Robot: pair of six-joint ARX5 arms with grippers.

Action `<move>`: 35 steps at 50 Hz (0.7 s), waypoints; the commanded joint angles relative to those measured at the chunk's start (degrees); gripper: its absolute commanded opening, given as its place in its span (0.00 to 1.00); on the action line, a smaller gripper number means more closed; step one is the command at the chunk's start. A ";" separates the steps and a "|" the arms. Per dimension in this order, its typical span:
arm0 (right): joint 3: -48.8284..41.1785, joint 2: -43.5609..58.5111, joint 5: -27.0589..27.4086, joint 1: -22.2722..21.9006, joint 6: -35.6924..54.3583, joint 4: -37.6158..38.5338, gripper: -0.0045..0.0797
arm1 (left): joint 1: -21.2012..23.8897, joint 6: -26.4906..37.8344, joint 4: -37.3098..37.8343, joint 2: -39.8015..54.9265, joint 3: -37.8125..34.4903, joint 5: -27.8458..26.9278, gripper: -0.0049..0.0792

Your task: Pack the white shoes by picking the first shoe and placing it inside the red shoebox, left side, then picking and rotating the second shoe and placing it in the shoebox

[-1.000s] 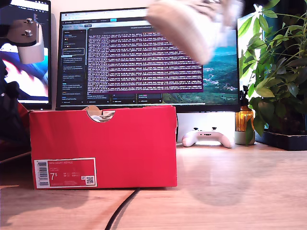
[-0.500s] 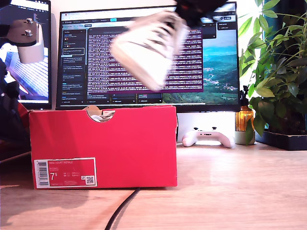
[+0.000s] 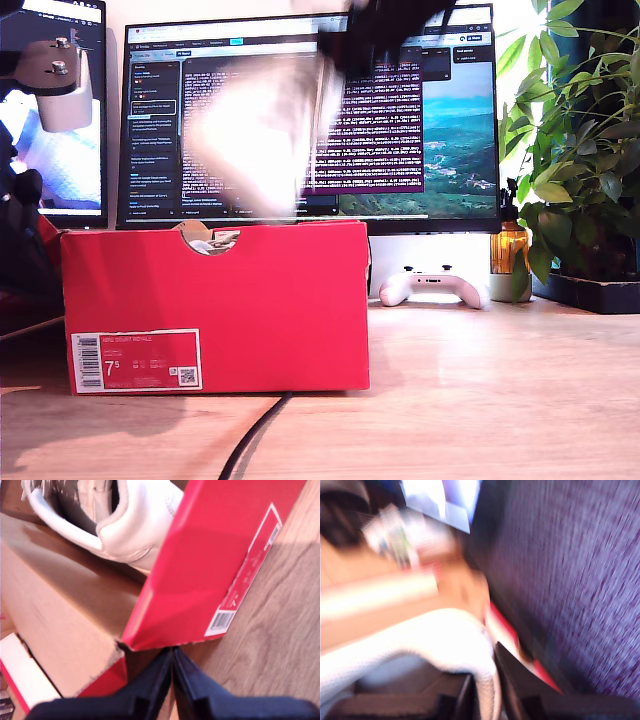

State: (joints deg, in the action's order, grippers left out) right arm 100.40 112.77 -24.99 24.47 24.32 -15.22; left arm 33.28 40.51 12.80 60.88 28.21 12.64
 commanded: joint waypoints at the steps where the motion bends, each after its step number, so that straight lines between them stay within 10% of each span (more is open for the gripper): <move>1: 0.98 -1.11 -0.22 0.02 0.76 0.57 0.04 | 0.26 -0.17 -0.44 0.24 0.37 -0.68 0.04; 35: 0.98 1.62 4.59 -1.75 6.38 1.73 0.04 | 0.26 -0.17 -0.44 0.24 0.37 -4.61 0.04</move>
State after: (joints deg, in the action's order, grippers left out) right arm 100.38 114.63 -20.12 22.92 31.59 -15.18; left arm 33.23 40.51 12.82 60.88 28.21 8.86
